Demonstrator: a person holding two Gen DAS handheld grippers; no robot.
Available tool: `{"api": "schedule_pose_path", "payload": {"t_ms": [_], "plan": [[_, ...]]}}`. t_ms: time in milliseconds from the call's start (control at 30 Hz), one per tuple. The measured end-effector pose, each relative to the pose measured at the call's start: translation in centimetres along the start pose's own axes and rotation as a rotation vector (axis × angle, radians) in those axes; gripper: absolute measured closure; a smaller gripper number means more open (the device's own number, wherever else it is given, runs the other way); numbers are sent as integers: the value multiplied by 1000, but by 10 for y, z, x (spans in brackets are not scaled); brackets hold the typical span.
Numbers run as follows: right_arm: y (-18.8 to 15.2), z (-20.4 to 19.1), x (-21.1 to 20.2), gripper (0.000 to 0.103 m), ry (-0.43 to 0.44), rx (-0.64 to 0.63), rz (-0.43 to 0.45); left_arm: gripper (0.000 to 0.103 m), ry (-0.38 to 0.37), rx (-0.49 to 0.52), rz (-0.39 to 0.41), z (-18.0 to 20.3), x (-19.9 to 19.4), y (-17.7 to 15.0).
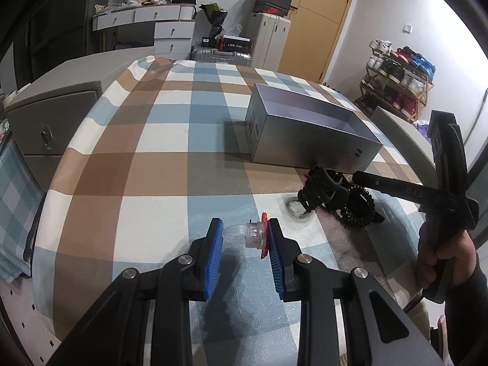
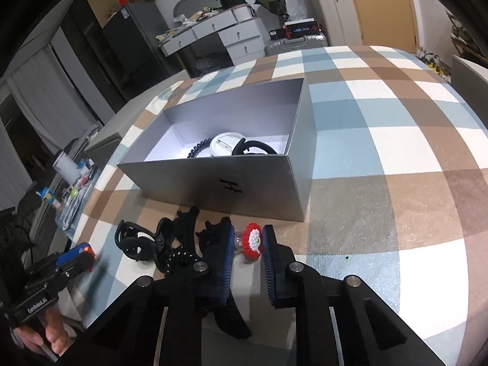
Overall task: Organize jewelry
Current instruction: 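Lift both red rings and carry them over the grey box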
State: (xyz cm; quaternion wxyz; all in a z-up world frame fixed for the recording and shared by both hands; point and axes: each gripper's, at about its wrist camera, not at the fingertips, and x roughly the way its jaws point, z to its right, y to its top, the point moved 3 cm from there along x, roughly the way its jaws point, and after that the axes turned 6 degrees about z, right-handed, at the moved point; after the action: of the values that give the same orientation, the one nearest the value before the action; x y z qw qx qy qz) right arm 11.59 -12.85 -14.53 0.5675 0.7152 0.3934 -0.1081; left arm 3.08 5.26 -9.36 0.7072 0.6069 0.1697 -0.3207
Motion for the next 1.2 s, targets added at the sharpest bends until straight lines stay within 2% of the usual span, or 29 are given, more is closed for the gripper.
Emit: {"api": "schedule_pose_path", "payload": {"t_ms": [367, 633, 867, 1000, 1200], "plan": [[0, 0, -22, 87, 9, -10, 68, 80, 0, 17, 29, 6, -9, 10], [8, -10, -48, 87, 59, -31, 121, 80, -20, 39, 55, 17, -13, 27], [28, -31, -71, 87, 126, -59, 199, 80, -54, 55, 90, 34, -12, 51], [44, -40, -80, 87, 159, -79, 242, 80, -68, 105, 122, 47, -10, 68], [66, -38, -81, 87, 160, -90, 282, 80, -109, 118, 155, 60, 2, 95]]}}
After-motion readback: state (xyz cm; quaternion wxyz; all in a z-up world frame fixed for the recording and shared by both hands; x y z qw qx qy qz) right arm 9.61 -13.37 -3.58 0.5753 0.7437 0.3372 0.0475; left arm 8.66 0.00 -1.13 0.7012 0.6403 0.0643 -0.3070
